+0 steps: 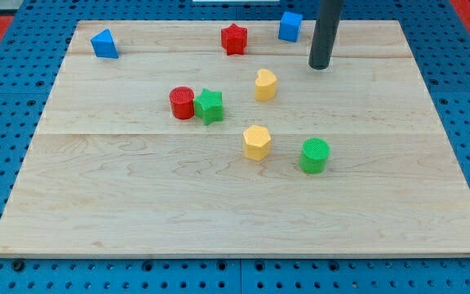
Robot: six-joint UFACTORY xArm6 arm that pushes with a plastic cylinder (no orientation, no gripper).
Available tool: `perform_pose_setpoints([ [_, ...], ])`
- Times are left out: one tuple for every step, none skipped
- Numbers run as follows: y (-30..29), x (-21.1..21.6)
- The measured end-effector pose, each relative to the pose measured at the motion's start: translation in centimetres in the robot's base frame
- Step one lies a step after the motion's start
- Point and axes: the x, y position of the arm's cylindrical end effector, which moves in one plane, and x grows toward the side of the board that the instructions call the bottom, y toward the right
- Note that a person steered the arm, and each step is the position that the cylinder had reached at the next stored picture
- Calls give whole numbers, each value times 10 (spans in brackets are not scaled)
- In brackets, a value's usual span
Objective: Tap at the right side of the red star
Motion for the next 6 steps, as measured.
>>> perform_pose_setpoints([
  [-6,-4],
  [-31,-26],
  [-49,-56],
  [-73,-68],
  [-106,-68],
  [-112,-102],
])
